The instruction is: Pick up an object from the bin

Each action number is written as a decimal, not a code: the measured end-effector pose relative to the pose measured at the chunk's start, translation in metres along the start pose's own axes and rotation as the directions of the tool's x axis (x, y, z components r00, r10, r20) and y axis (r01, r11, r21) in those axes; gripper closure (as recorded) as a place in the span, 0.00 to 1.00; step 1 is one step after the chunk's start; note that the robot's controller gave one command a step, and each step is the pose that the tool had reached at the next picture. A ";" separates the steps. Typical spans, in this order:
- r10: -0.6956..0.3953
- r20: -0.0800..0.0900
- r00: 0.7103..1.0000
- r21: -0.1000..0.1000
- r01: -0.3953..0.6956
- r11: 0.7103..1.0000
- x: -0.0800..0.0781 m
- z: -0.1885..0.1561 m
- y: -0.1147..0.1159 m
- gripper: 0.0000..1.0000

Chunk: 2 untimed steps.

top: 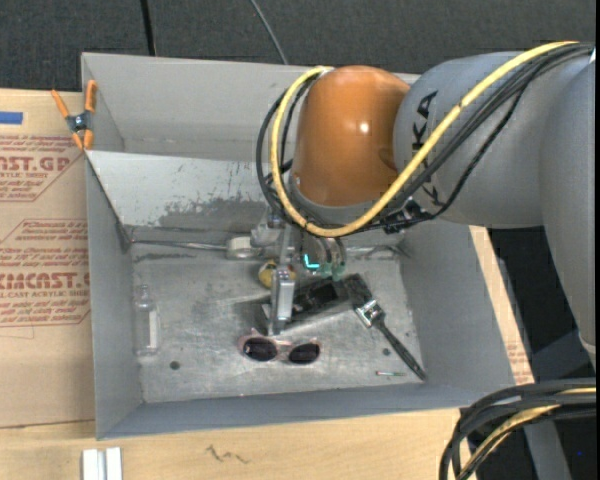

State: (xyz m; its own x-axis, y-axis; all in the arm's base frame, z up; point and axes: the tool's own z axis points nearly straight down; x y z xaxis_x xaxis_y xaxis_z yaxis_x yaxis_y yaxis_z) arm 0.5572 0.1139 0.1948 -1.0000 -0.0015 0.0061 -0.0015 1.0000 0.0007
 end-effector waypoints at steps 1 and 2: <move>0.001 0.008 1.000 -0.001 -0.001 1.000 -0.002 -0.004 -0.001 0.00; -0.133 0.010 0.991 0.001 0.133 0.991 0.023 0.040 -0.018 0.00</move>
Offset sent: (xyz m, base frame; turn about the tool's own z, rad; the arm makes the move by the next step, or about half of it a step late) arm -0.0727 -0.0519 -0.1248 -0.3802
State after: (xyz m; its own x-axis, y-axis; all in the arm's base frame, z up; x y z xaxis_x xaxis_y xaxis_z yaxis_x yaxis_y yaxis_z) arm 0.5336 0.0962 0.1550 -0.9910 -0.1340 -0.0038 -0.1340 0.9910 0.0005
